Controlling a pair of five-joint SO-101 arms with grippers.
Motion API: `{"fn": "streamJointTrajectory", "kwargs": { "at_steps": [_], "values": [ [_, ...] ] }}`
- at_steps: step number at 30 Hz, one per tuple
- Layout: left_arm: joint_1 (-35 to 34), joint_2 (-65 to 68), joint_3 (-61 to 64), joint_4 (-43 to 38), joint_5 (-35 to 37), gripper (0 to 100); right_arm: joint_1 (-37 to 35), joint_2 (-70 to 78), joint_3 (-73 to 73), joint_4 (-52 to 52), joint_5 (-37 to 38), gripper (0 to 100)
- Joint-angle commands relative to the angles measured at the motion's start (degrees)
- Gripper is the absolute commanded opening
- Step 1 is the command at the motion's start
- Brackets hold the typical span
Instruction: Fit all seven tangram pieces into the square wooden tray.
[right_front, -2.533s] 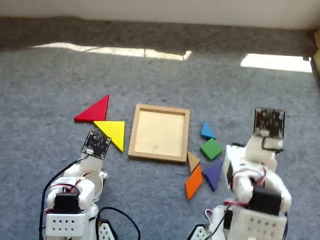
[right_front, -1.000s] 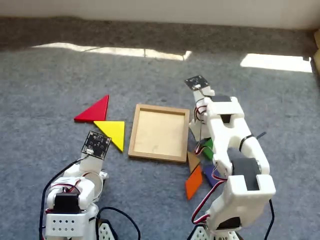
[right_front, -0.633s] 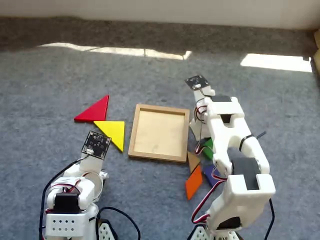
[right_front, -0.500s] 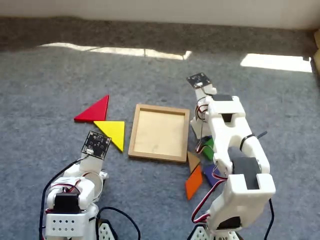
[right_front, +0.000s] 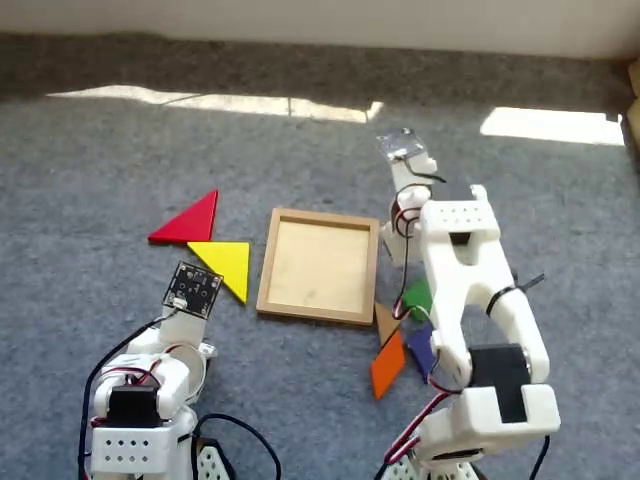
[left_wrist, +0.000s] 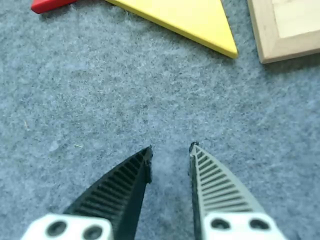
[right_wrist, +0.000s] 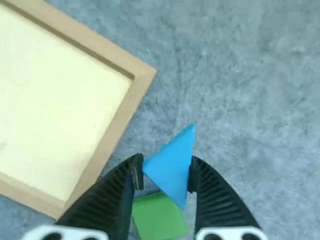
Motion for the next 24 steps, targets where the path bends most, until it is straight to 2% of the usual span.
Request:
{"fn": "streamJointTrajectory", "kwargs": {
  "at_steps": [1,3,8,16,19,24],
  "values": [
    [0.7,-2.9,1.1,0.3,0.1,13,-5.1,-7.7,-2.6,2.4,0.4,8.0],
    [0.7,-2.9,1.1,0.3,0.1,13,-8.4,-8.4,-2.6,2.9,-1.4,8.0],
    [0.7,-2.9,1.1,0.3,0.1,13,-15.0,-8.2,-2.5,1.1,-11.3,8.1],
    [0.7,-2.9,1.1,0.3,0.1,13,-18.2,-6.9,-2.6,0.9,-26.7,8.1],
    [0.7,-2.9,1.1,0.3,0.1,13,-18.1,-2.9,-3.2,-1.3,-29.5,8.1],
    [0.7,-2.9,1.1,0.3,0.1,13,-17.6,4.9,-7.5,-2.7,-28.7,8.4]
  ]
}}
